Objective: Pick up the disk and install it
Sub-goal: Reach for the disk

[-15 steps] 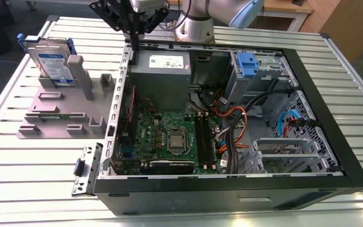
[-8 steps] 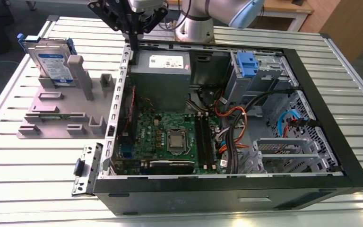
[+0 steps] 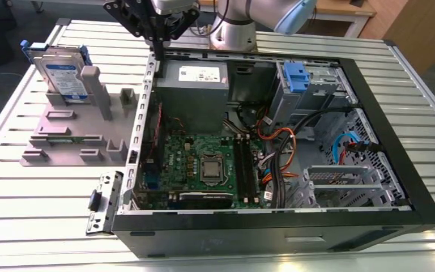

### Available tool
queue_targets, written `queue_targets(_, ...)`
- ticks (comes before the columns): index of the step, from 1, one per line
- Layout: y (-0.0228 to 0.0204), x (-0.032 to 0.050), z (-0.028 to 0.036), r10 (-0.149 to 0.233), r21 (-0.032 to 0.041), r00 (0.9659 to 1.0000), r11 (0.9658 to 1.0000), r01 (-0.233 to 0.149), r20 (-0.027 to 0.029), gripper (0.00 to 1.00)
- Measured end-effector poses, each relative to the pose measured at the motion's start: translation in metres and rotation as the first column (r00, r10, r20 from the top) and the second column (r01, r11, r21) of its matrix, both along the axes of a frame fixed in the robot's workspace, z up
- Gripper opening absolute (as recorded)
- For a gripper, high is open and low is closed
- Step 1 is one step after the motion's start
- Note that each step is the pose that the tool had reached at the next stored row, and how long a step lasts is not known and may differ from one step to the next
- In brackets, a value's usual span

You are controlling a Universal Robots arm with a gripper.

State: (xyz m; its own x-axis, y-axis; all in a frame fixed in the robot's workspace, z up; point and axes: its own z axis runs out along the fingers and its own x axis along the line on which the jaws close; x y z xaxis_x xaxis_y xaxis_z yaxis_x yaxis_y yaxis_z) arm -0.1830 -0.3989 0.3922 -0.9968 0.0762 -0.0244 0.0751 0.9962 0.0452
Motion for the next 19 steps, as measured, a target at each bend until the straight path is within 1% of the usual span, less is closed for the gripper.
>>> queue_targets(19,0.0,-0.0051,-0.0001,0.0,0.0,1.0,1.0,0.0,0.0,0.1)
